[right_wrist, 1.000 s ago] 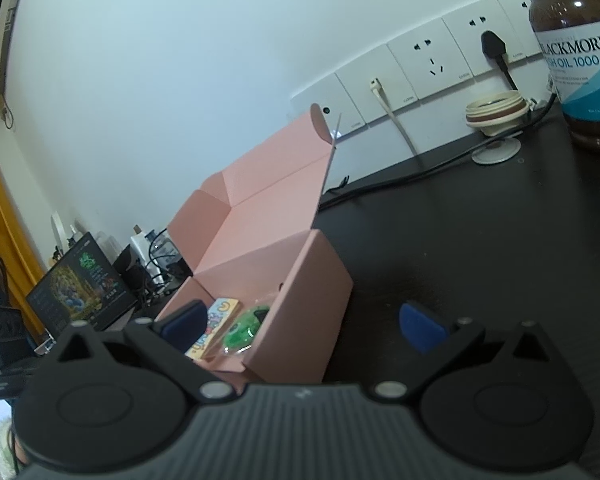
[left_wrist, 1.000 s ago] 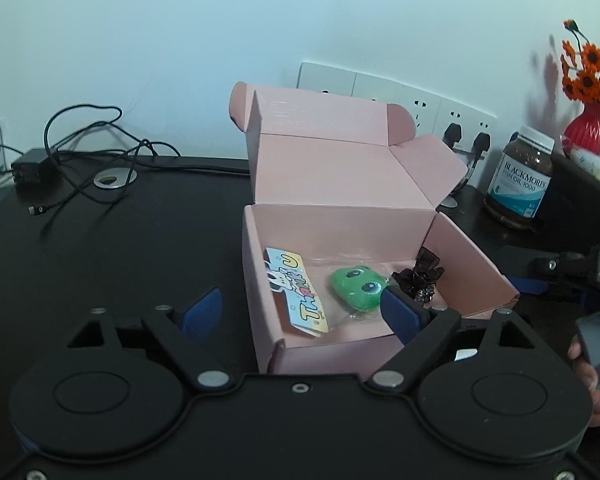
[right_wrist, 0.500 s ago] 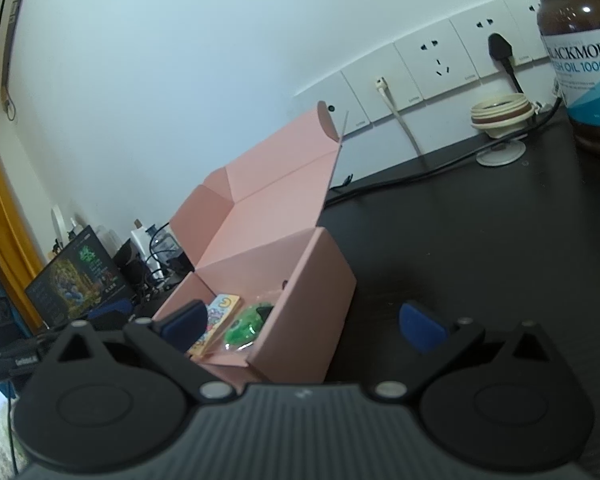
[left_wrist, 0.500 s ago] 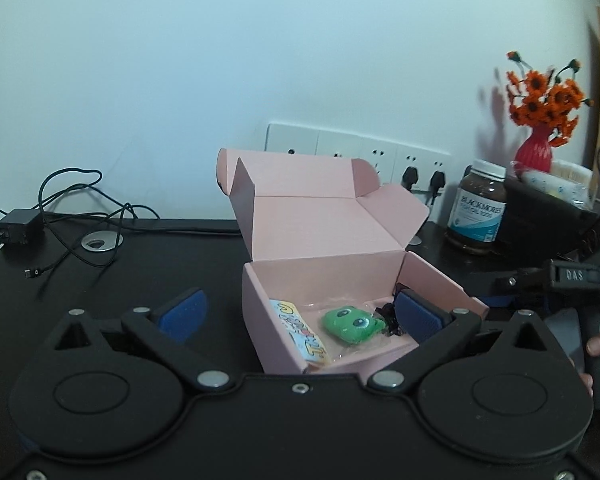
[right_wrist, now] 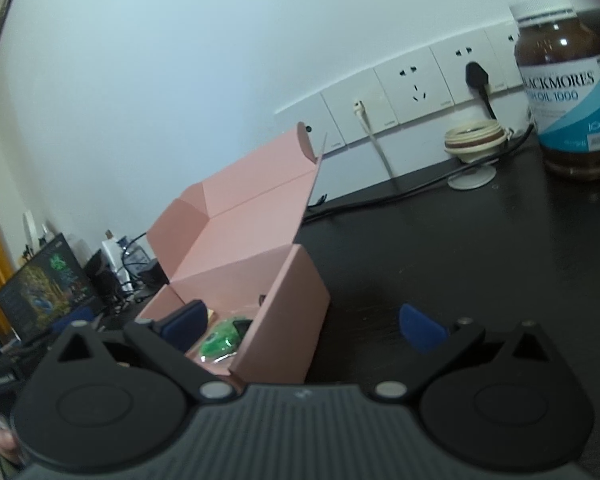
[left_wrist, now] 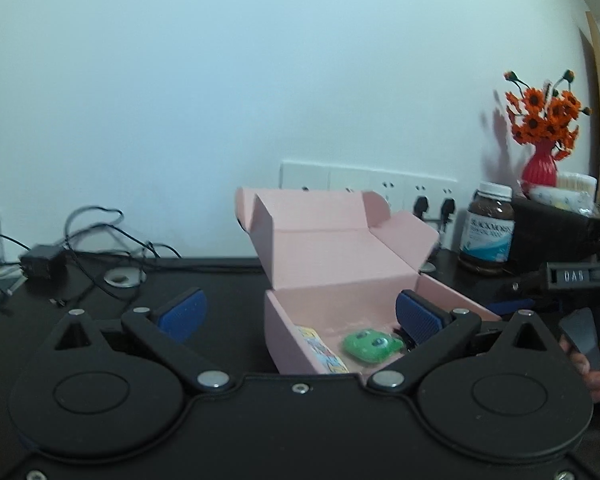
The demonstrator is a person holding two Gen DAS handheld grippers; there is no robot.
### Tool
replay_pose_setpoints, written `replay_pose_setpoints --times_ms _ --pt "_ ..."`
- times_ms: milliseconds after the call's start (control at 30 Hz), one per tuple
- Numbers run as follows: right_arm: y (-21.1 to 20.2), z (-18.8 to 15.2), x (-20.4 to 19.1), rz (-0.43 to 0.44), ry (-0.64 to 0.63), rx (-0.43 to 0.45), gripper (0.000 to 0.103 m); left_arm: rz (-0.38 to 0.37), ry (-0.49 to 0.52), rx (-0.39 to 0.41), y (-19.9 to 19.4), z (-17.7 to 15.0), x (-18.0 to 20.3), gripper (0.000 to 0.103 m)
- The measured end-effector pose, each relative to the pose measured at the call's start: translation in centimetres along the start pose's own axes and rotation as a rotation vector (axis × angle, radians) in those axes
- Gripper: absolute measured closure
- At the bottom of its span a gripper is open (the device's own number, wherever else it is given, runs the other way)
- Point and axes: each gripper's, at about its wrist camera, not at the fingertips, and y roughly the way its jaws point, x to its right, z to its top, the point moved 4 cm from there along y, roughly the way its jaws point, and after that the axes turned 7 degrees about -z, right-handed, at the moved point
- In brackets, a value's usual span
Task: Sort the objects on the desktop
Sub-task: 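Lift the left tool up and away from the box, then move the right tool toward the clear bag with the blue nail file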
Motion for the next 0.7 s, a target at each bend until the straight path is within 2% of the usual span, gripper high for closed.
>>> replay_pose_setpoints --times_ms 133,333,700 --pt "-0.3 -0.2 -0.6 -0.072 -0.037 0.018 0.001 0.014 -0.027 0.009 -0.3 0.3 -0.5 0.000" --pt "-2.1 -1.2 -2.9 -0.124 -0.102 0.000 0.001 0.060 -0.056 -0.023 0.5 0.1 -1.6 0.000" --pt "-6.8 -7.2 -10.8 -0.148 -0.274 -0.021 0.001 0.093 0.022 -0.058 1.2 -0.8 -0.8 0.000"
